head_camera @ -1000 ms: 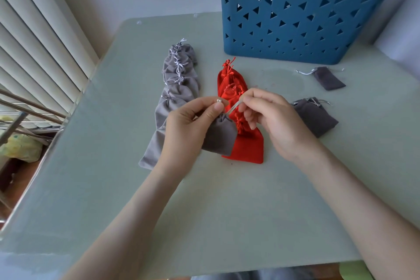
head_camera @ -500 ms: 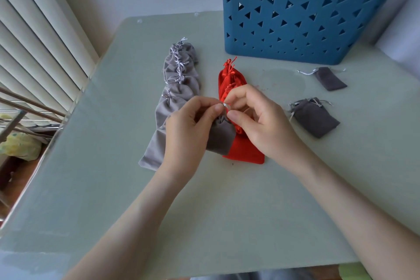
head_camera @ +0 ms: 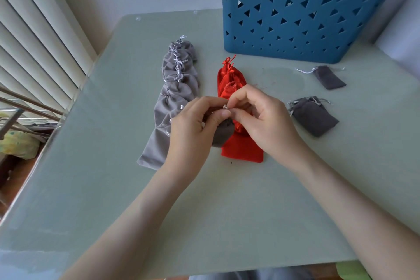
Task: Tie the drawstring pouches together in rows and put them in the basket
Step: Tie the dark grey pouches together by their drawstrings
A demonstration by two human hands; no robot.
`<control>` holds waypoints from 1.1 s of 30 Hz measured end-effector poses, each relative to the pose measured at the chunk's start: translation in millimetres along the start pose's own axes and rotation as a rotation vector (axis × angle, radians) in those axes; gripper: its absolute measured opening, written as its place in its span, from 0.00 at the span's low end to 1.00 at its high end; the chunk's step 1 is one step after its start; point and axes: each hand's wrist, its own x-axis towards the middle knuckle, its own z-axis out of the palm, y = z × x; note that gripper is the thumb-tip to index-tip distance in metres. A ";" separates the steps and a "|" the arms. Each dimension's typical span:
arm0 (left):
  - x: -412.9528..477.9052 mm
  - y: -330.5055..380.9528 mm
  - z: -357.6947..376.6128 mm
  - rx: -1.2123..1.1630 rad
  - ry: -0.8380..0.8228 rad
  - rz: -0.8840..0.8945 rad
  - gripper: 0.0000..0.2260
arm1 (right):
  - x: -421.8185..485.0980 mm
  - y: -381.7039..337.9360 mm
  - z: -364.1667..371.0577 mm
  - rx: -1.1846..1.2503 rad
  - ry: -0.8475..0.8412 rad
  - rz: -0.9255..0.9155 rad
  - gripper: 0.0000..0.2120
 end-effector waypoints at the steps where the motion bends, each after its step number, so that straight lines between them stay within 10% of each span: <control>1: -0.3 -0.8 0.6 0.003 0.010 -0.005 0.04 | -0.3 0.3 0.5 -0.010 -0.004 0.003 0.05; 33: 4.0 1.4 1.0 -0.158 0.012 -0.190 0.04 | 2.0 -0.2 1.3 -0.097 0.050 0.080 0.02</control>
